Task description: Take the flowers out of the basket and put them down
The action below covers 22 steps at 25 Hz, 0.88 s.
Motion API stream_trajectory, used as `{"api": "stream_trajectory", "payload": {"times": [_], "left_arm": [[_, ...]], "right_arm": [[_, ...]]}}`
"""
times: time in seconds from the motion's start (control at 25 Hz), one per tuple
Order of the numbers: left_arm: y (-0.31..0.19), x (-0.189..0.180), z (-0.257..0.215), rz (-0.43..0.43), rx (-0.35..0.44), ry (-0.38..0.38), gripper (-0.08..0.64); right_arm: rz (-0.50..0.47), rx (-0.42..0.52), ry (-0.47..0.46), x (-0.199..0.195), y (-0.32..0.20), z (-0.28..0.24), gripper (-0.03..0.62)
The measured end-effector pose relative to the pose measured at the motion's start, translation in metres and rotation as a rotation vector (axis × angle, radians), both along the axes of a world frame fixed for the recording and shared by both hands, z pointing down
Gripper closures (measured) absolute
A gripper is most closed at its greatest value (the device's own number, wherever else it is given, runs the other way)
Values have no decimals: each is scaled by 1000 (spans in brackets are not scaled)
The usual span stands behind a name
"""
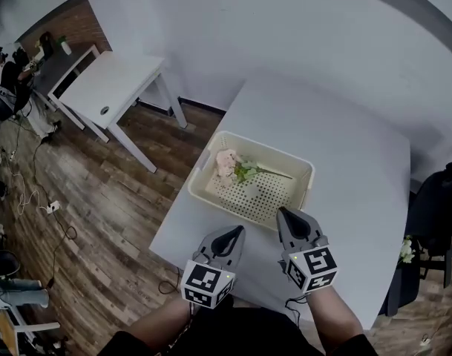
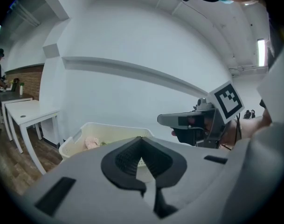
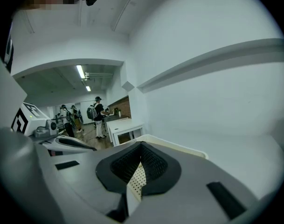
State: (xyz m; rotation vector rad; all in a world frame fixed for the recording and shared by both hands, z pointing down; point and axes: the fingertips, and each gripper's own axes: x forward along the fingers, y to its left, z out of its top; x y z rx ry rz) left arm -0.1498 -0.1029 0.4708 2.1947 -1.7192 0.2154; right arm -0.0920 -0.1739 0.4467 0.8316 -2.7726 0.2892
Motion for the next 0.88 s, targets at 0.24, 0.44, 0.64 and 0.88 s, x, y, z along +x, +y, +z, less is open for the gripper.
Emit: {"api": "stream_trajectory", "payload": {"times": [0.24, 0.44, 0.64, 0.88], "left_arm": [[-15, -20, 6, 63, 16, 21, 554], [-25, -29, 7, 122, 20, 39, 554], [-32, -40, 10, 170, 19, 50, 554], [-38, -45, 19, 218, 8, 53, 554]], "right_arm": [[23, 46, 88, -25, -20, 5, 571], [5, 74, 220, -43, -44, 17, 571], [-55, 96, 385, -67, -65, 40, 571], [-129, 78, 573, -83, -88, 84, 571]]}}
